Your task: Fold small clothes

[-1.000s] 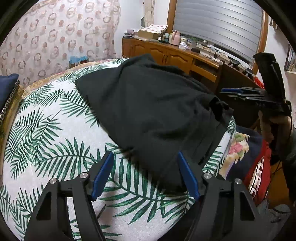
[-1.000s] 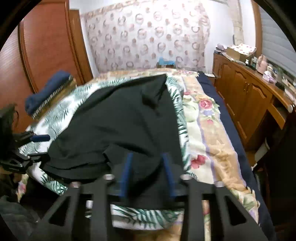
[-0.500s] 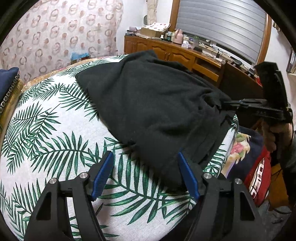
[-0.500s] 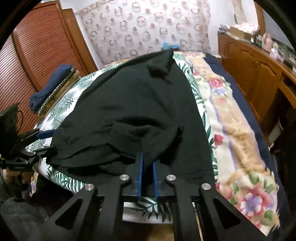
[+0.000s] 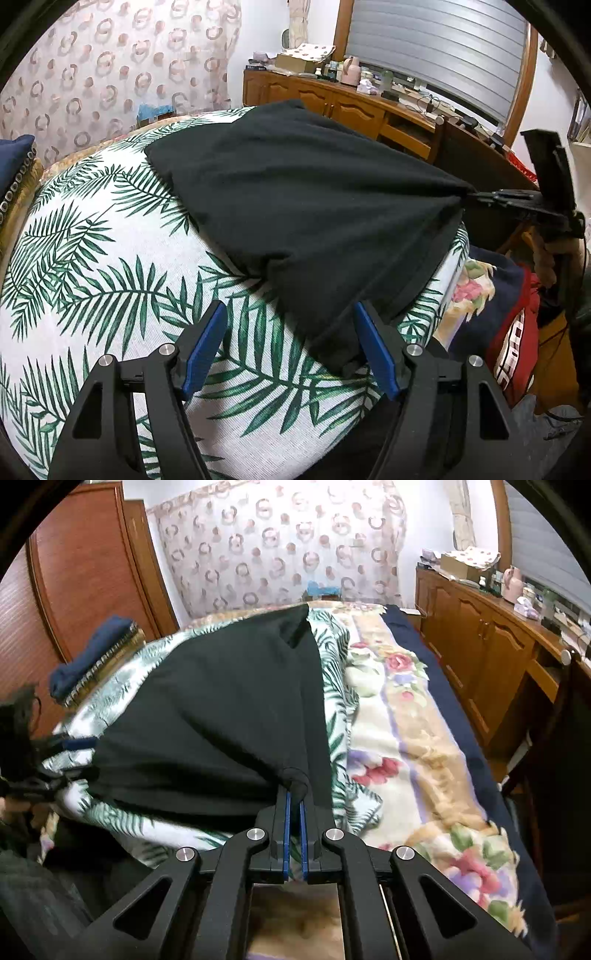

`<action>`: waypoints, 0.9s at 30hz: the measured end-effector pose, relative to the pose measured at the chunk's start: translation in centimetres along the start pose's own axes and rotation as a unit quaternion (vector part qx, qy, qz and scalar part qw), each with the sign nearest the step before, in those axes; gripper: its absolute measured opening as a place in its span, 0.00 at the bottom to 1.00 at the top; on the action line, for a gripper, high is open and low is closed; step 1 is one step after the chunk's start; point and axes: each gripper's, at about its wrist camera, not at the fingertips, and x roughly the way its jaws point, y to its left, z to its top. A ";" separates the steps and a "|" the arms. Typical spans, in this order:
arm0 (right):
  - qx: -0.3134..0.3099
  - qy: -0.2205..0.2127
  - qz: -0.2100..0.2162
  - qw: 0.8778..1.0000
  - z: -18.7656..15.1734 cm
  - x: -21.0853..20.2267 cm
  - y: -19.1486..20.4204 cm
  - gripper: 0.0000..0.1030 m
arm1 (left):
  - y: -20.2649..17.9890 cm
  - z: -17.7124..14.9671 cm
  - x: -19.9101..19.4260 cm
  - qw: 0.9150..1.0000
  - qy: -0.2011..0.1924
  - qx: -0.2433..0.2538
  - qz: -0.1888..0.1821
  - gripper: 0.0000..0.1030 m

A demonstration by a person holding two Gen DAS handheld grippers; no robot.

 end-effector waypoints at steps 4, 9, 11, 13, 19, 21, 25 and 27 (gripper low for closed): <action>0.001 0.013 -0.005 1.000 0.4 0.6 0.1 0.10 | -0.4 -0.4 0.0 1.000 0.003 0.001 -0.010 0.66; 0.018 -0.004 -0.010 1.000 0.6 0.6 -0.4 0.48 | -1.0 -0.7 0.3 1.000 0.010 0.003 -0.018 0.59; 0.027 -0.009 -0.010 1.000 0.5 0.8 -0.6 0.50 | -1.1 -0.7 0.4 1.000 0.011 0.004 -0.019 0.59; 0.036 -0.008 -0.008 0.999 0.2 1.2 -0.5 0.50 | -1.3 -0.8 0.4 1.000 0.011 0.005 -0.017 0.59; 0.039 -0.003 0.007 0.999 0.0 2.7 0.0 0.51 | -1.5 -0.8 0.4 1.000 0.010 0.012 -0.018 0.50; 0.039 -0.003 0.004 0.999 0.1 2.5 0.1 0.51 | -1.8 -0.8 0.4 1.000 0.011 0.017 -0.022 0.44; 0.036 -0.009 0.001 0.999 0.2 2.2 0.0 0.51 | -2.3 -0.8 0.4 0.999 0.012 0.026 -0.023 0.30; 0.031 -0.016 -0.004 0.999 0.3 1.7 0.1 0.51 | -2.3 -0.8 0.3 0.999 0.011 0.021 -0.036 0.11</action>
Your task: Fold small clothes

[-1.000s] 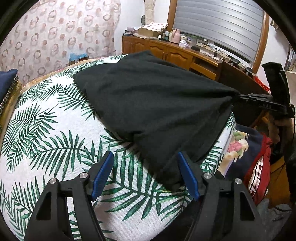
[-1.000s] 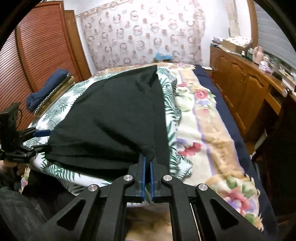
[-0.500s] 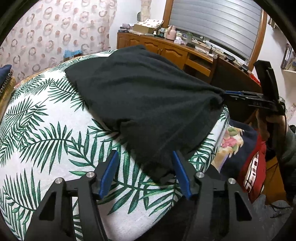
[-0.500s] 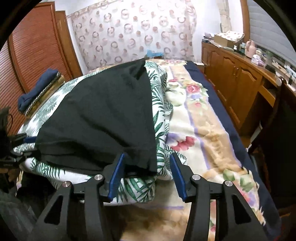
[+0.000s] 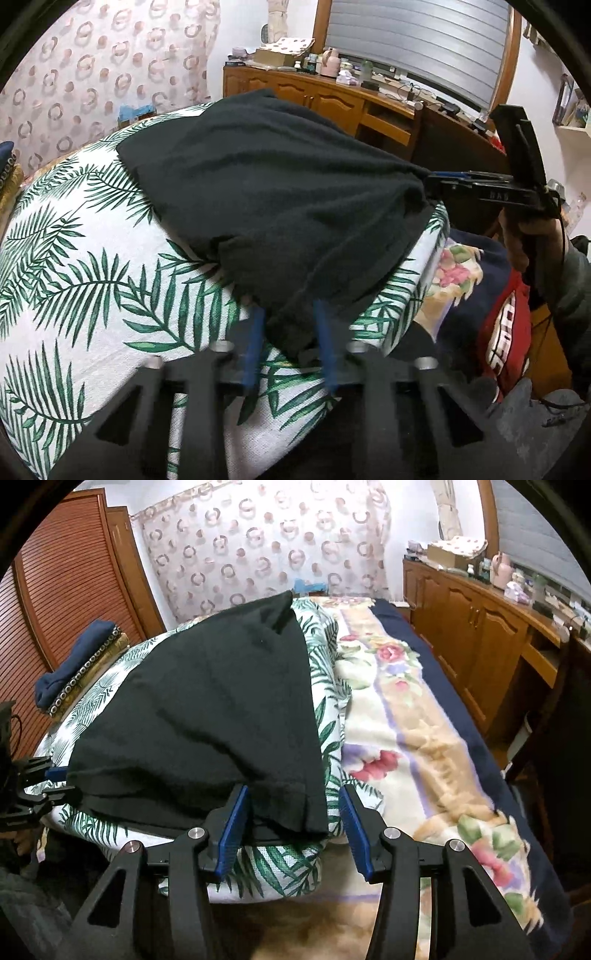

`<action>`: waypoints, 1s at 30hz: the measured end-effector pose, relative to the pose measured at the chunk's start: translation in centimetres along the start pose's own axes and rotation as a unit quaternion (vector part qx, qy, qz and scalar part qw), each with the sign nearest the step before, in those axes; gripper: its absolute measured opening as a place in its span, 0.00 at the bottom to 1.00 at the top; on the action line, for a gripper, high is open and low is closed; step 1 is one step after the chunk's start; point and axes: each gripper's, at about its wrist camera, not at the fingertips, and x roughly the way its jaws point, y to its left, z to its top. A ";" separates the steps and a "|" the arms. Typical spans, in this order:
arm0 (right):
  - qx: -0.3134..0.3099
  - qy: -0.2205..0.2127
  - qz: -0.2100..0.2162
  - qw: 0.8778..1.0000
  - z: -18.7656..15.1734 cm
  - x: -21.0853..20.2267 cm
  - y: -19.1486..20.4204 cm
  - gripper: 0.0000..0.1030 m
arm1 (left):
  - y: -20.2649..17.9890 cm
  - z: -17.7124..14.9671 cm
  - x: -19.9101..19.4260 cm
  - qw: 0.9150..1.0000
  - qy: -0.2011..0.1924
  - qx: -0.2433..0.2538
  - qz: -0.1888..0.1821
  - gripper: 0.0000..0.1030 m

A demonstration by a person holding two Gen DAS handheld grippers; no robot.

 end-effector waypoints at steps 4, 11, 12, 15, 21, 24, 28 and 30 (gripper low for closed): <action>-0.013 -0.020 0.003 1.000 0.1 -1.1 0.8 0.51 | -0.3 0.7 -0.8 1.000 -0.016 0.000 -0.014 0.08; -0.073 -0.039 0.053 0.995 -0.5 -2.6 5.2 0.65 | -1.0 3.6 -2.7 0.998 -0.055 0.019 -0.021 0.07; -0.079 -0.038 0.060 0.994 -0.6 -2.5 5.7 0.65 | -0.9 3.9 -2.8 0.998 -0.058 0.019 -0.023 0.07; -0.100 -0.030 0.079 0.991 -1.1 -2.1 7.4 0.67 | -0.8 5.4 -3.2 0.997 -0.073 0.015 -0.031 0.07; -0.116 -0.049 0.104 0.987 -0.6 -2.1 8.8 0.68 | -0.2 9.5 -3.2 0.995 -0.096 0.012 -0.032 0.07; -0.133 -0.054 0.100 0.985 -0.8 -2.0 9.3 0.69 | 0.0 10.4 -3.2 0.994 -0.103 0.012 -0.030 0.07; -0.163 -0.047 0.064 0.983 -1.0 -0.7 9.3 0.71 | 0.4 10.9 -3.1 0.994 -0.107 0.008 -0.028 0.07; -0.176 -0.038 0.032 0.983 -1.2 0.2 9.0 0.71 | 0.6 10.9 -3.0 0.994 -0.107 0.006 -0.026 0.07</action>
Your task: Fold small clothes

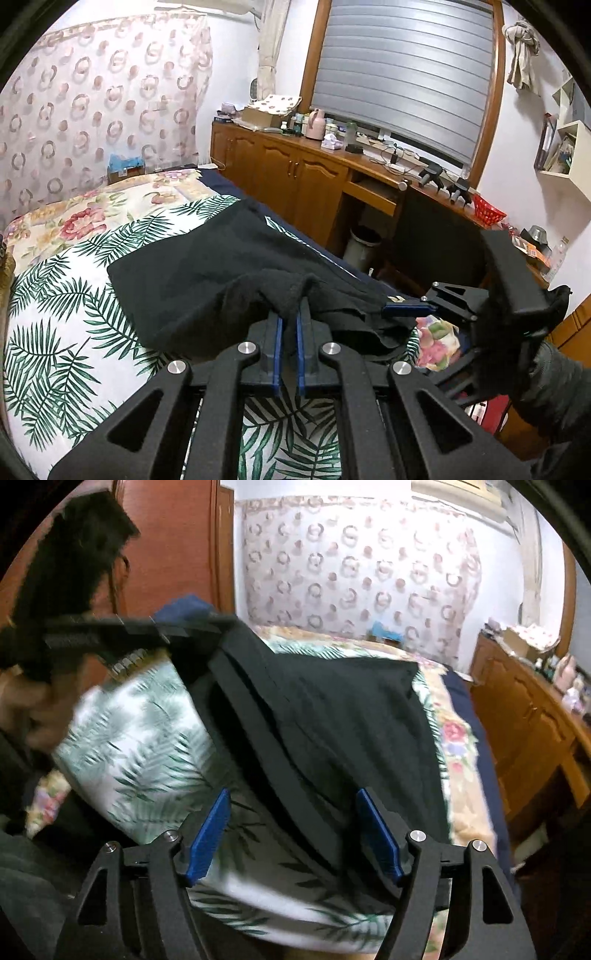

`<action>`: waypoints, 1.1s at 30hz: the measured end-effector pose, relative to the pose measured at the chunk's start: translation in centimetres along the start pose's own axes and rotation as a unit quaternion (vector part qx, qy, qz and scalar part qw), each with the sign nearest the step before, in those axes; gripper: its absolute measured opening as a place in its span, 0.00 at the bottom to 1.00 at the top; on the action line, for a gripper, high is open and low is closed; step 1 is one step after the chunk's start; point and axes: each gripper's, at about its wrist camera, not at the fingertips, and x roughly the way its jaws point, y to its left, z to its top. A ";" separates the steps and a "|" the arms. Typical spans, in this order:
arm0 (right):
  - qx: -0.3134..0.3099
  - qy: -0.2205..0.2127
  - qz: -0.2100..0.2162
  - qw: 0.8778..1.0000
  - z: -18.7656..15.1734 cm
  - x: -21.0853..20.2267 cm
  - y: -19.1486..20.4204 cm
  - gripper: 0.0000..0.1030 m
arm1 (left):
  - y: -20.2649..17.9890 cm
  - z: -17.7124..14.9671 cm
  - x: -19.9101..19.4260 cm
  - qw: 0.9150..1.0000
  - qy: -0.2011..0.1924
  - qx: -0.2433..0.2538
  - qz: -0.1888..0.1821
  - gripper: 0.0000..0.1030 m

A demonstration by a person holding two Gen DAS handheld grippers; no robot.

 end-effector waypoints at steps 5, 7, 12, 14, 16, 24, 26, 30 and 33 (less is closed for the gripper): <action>-0.005 0.024 -0.052 0.998 -0.8 1.6 -0.8 0.71 | 0.6 -0.1 0.1 1.000 -0.001 -0.009 0.001 0.07; 0.000 0.033 -0.054 0.998 -1.3 1.9 -1.0 0.71 | 0.9 0.0 0.1 1.000 -0.002 -0.013 0.000 0.07; -0.010 0.046 -0.069 0.997 -1.6 3.1 -1.7 0.70 | 2.0 0.2 0.2 1.000 -0.006 -0.025 -0.003 0.07; -0.002 0.043 -0.063 0.997 -0.8 3.2 -2.2 0.45 | 2.6 0.4 0.1 0.999 -0.009 -0.030 -0.004 0.07; -0.001 0.037 -0.049 0.998 0.4 3.4 -2.6 0.22 | 3.1 0.7 0.0 0.999 -0.014 -0.033 0.001 0.07; -0.037 -0.029 -0.049 0.998 9.6 4.5 -3.8 0.14 | 7.5 3.0 -0.2 0.997 -0.036 -0.056 0.045 0.07; -0.049 -0.041 -0.045 0.997 12.2 5.6 -3.8 0.14 | 9.3 3.4 0.5 0.995 -0.035 -0.068 0.061 0.07; -0.065 -0.044 -0.025 0.997 16.4 10.0 -4.3 0.14 | 12.2 3.6 2.7 0.992 -0.017 -0.078 0.100 0.07; -0.052 -0.023 -0.005 0.998 18.1 14.0 -5.2 0.14 | 13.5 3.4 3.8 0.991 -0.007 -0.083 0.100 0.08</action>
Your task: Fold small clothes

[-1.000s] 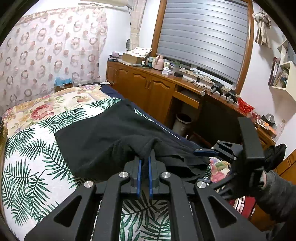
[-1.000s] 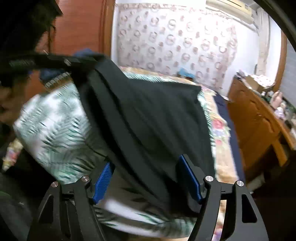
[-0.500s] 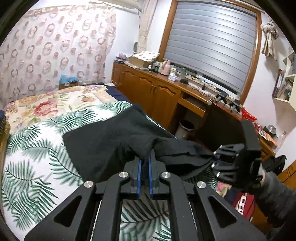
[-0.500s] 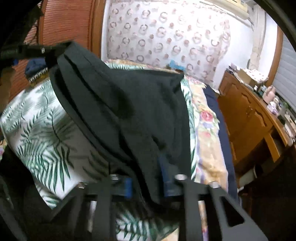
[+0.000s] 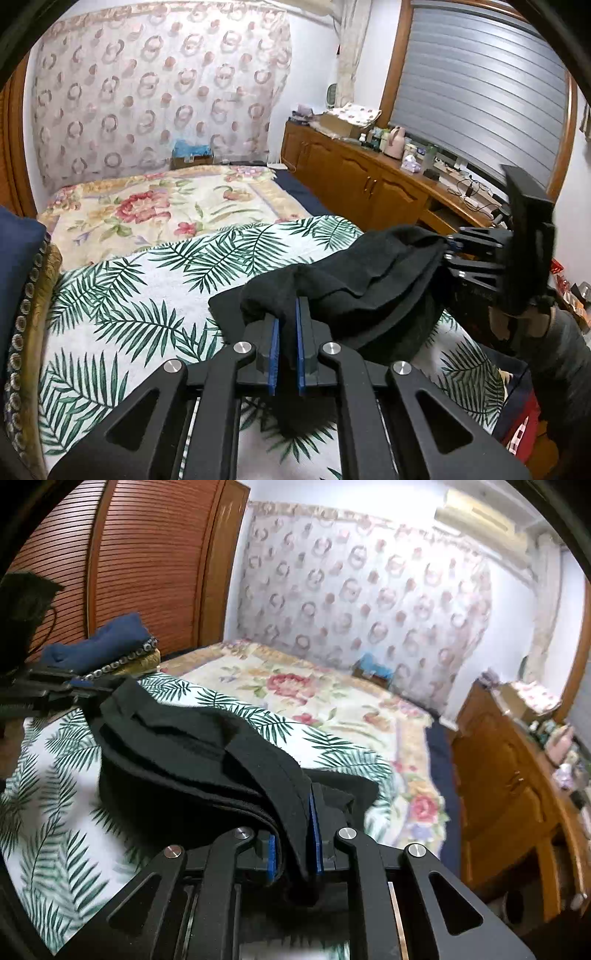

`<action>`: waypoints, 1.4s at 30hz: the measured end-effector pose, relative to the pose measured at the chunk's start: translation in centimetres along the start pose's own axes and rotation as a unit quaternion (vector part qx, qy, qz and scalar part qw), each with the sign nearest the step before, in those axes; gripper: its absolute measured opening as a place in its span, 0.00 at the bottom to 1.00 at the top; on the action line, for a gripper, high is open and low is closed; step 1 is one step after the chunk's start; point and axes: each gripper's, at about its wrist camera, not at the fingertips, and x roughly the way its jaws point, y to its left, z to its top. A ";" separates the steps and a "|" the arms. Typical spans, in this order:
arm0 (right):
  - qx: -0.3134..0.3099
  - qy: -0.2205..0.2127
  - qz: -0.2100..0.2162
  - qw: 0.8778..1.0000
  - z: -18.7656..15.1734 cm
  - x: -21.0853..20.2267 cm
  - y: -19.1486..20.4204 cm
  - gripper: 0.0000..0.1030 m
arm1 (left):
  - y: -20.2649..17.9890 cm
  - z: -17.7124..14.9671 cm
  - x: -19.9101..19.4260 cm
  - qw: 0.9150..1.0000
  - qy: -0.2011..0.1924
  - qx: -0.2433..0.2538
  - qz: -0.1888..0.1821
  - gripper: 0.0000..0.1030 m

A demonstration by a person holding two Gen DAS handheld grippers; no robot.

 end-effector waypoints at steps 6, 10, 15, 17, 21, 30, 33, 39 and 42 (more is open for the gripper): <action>0.039 0.021 0.029 0.999 1.2 4.1 -2.5 0.20 | 1.4 0.1 0.1 1.000 -0.014 0.010 0.025 0.38; 0.065 0.019 0.046 0.997 2.2 4.7 -4.2 0.31 | 3.0 0.8 -0.1 1.000 -0.018 -0.002 0.018 0.57; 0.068 0.006 0.016 0.998 2.3 4.4 -5.5 0.48 | 3.7 0.4 1.4 1.000 0.002 -0.008 0.014 0.74; 0.068 0.007 0.000 0.998 3.1 4.8 -5.8 0.54 | 3.8 0.1 2.0 1.000 0.010 -0.012 0.018 0.74; 0.075 -0.002 -0.045 0.996 4.3 5.6 -5.8 0.58 | 3.7 -0.4 3.3 0.999 0.033 -0.012 0.029 0.74; 0.126 0.015 -0.030 0.992 2.5 4.6 -5.4 0.58 | 3.9 -0.4 5.2 0.997 0.063 -0.002 0.041 0.74; 0.127 0.024 -0.014 0.991 1.1 3.5 -4.6 0.58 | 4.2 -0.3 5.7 0.997 0.070 -0.002 0.043 0.74; 0.135 0.042 0.015 0.990 -1.0 3.9 -3.4 0.72 | 4.6 -0.8 7.2 0.995 0.091 -0.011 0.043 0.74; 0.155 0.077 0.006 0.985 -2.0 5.6 -4.4 0.72 | 4.8 -1.0 7.8 0.994 0.099 -0.020 0.037 0.74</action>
